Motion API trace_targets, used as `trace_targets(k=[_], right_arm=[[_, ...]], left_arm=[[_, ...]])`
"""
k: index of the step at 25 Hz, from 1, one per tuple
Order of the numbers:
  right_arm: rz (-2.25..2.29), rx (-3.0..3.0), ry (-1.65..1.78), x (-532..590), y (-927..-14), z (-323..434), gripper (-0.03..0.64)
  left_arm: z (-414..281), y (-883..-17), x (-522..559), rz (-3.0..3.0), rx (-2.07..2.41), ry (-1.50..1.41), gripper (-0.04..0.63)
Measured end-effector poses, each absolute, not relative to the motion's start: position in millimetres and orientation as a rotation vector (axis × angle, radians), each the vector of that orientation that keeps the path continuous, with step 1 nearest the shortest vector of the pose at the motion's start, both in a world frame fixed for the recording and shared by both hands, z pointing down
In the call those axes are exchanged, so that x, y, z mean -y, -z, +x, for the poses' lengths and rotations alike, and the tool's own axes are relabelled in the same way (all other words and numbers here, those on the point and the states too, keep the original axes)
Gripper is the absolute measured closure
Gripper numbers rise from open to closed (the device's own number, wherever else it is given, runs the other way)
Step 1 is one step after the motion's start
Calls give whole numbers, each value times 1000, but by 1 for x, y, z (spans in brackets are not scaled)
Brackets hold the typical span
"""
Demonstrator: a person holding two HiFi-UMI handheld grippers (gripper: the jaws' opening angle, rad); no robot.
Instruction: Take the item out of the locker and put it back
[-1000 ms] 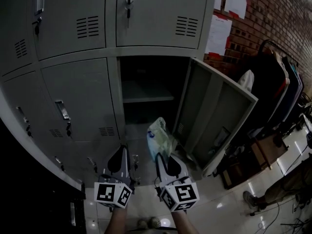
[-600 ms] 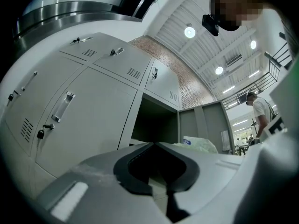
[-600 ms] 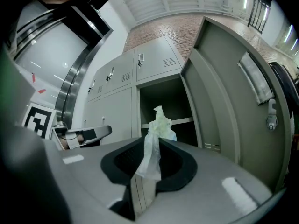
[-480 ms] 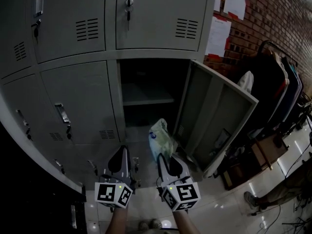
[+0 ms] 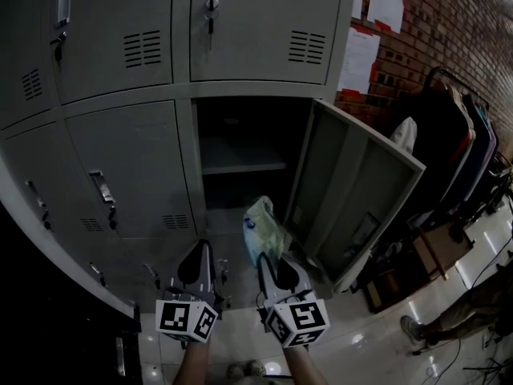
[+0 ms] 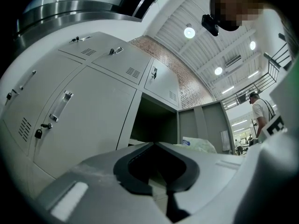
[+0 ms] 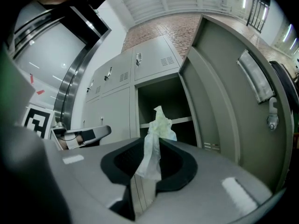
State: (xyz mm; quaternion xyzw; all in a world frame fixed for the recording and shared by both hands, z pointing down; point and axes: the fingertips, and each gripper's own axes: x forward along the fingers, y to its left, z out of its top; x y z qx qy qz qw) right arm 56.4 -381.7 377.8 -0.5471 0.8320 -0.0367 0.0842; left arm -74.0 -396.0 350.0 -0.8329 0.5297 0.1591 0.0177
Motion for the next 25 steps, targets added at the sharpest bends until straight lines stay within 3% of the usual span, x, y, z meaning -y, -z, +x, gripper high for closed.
trace_targets(k=[6, 15, 25], right_arm=[[-1561, -2443, 34, 401, -335, 58, 535], [-1651, -2459, -182, 557, -233, 51, 535], [-1769, -2591, -222, 645, -252, 30, 534]], left_arm=[[-74, -354, 398, -2600, -1646, -494, 592], [-78, -353, 407, -2595, -1642, -477, 592], [-111, -355, 435, -2536, -1743, -480, 592]])
